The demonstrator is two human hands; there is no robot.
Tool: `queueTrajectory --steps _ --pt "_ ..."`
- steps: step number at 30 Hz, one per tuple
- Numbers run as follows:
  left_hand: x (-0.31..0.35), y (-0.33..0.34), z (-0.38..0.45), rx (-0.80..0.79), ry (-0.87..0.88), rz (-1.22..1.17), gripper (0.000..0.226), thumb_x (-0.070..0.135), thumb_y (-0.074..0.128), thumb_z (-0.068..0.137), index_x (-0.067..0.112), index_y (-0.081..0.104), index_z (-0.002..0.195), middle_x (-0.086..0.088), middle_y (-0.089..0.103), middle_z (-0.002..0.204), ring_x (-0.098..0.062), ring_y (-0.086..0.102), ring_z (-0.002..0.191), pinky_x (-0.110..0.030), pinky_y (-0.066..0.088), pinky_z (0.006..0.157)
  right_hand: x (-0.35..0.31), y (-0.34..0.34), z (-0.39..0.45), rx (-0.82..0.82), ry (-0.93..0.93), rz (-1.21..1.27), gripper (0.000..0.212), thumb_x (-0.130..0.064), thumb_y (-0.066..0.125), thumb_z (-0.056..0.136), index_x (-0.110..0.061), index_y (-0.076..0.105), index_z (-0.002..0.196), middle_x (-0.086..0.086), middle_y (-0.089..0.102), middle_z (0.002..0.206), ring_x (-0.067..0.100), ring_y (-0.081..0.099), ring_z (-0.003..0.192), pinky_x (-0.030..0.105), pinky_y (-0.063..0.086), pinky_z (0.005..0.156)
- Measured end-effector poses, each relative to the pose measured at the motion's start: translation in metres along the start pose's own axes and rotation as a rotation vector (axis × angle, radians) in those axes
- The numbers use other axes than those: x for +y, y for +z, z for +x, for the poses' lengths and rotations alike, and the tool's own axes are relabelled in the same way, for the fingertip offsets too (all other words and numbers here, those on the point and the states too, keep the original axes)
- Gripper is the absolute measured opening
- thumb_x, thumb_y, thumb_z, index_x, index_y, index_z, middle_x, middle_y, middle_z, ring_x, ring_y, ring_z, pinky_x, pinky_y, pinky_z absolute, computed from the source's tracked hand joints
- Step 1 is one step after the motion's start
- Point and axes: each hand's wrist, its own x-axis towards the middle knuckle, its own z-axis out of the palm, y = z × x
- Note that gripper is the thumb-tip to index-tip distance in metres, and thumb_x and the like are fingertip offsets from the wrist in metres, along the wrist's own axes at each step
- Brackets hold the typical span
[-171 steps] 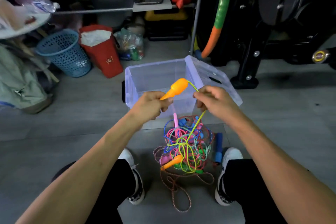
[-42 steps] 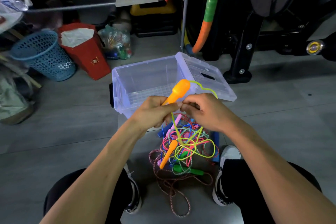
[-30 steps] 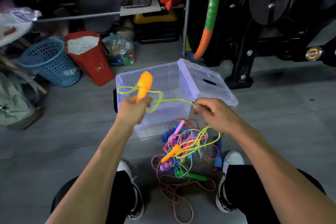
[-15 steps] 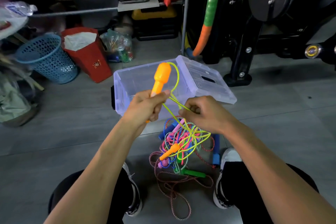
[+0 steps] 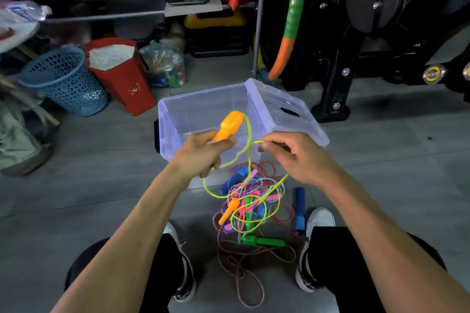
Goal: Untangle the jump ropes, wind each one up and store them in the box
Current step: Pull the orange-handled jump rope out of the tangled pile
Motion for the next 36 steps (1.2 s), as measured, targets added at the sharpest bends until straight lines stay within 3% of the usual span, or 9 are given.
queueTrajectory --steps 4,7,11,15,18,23,28,33,36 --pt "0.009 0.016 -0.008 -0.192 0.061 -0.181 0.040 0.037 0.063 0.090 -0.002 0.066 0.099 -0.004 0.045 0.049 -0.011 0.025 0.034 -0.019 0.020 0.040 -0.010 0.012 0.008 0.015 -0.037 0.058 0.023 -0.028 0.054 0.099 -0.021 0.067 0.080 0.005 0.050 0.058 0.010 0.039 0.053 0.032 0.033 0.052" --pt "0.012 0.015 -0.009 -0.073 0.052 -0.216 0.029 0.032 0.065 0.090 0.008 0.061 0.074 -0.003 0.044 0.049 -0.011 0.026 0.036 -0.021 0.019 0.040 -0.009 0.015 0.009 0.040 0.016 0.053 0.025 -0.028 0.060 0.094 -0.014 0.064 0.073 -0.001 0.049 0.054 0.006 0.038 0.051 0.028 0.032 0.051" --pt "0.015 0.002 -0.008 0.029 0.080 -0.544 0.034 0.019 0.060 0.092 0.013 0.045 0.062 -0.001 0.030 0.045 -0.012 0.019 0.035 -0.025 0.014 0.040 0.013 0.014 0.007 -0.105 0.133 -0.063 0.030 -0.030 0.063 0.086 -0.009 0.054 0.067 -0.001 0.044 0.055 0.010 0.037 0.052 0.032 0.034 0.055" --pt "0.015 -0.021 -0.005 0.064 0.091 -0.911 0.032 0.015 0.050 0.094 0.016 0.042 0.062 0.004 0.026 0.041 -0.008 0.017 0.030 -0.022 0.016 0.034 0.034 0.009 0.002 -0.230 0.206 -0.007 0.017 -0.028 0.056 0.082 -0.016 0.064 0.073 -0.001 0.067 0.067 0.012 0.062 0.064 0.041 0.053 0.071" --pt "0.008 -0.023 -0.005 0.014 -0.082 -0.754 0.026 0.020 0.055 0.092 0.015 0.046 0.067 0.003 0.032 0.047 -0.008 0.019 0.032 -0.021 0.014 0.038 0.037 0.009 0.000 -0.171 0.170 0.014 0.029 -0.014 0.053 0.091 -0.028 0.061 0.066 -0.006 0.063 0.061 0.011 0.058 0.059 0.046 0.055 0.068" --pt "0.000 -0.013 -0.003 0.080 -0.223 -0.150 0.017 0.027 0.061 0.089 0.013 0.064 0.096 -0.003 0.061 0.055 -0.012 0.023 0.035 -0.016 0.022 0.038 -0.001 0.002 0.001 0.096 0.014 0.183 0.021 -0.031 0.050 0.094 -0.024 0.066 0.084 -0.001 0.041 0.057 0.014 0.037 0.052 0.029 0.032 0.051" --pt "0.012 -0.005 -0.017 -0.090 0.021 -0.294 0.022 0.029 0.062 0.091 0.017 0.065 0.108 -0.012 0.060 0.062 -0.013 0.023 0.034 -0.022 0.023 0.041 -0.013 0.009 0.006 0.008 -0.025 0.042 0.020 -0.025 0.054 0.098 -0.024 0.070 0.087 -0.004 0.046 0.054 0.007 0.036 0.049 0.027 0.030 0.050" --pt "0.013 0.005 -0.018 -0.080 0.020 -0.316 0.016 0.024 0.060 0.091 0.009 0.061 0.086 -0.013 0.066 0.069 -0.014 0.024 0.036 -0.026 0.020 0.046 -0.012 0.010 0.008 -0.037 0.024 0.020 0.023 -0.019 0.055 0.098 -0.025 0.065 0.078 -0.019 0.055 0.054 0.000 0.047 0.051 0.015 0.032 0.052" --pt "0.019 0.007 -0.016 -0.134 -0.032 -0.574 0.015 0.024 0.053 0.093 0.012 0.051 0.083 -0.016 0.073 0.089 -0.009 0.018 0.033 -0.027 0.012 0.048 -0.010 0.012 0.009 -0.044 0.037 -0.005 0.024 -0.021 0.056 0.097 -0.026 0.063 0.074 -0.002 0.060 0.057 0.011 0.049 0.049 0.031 0.039 0.052"
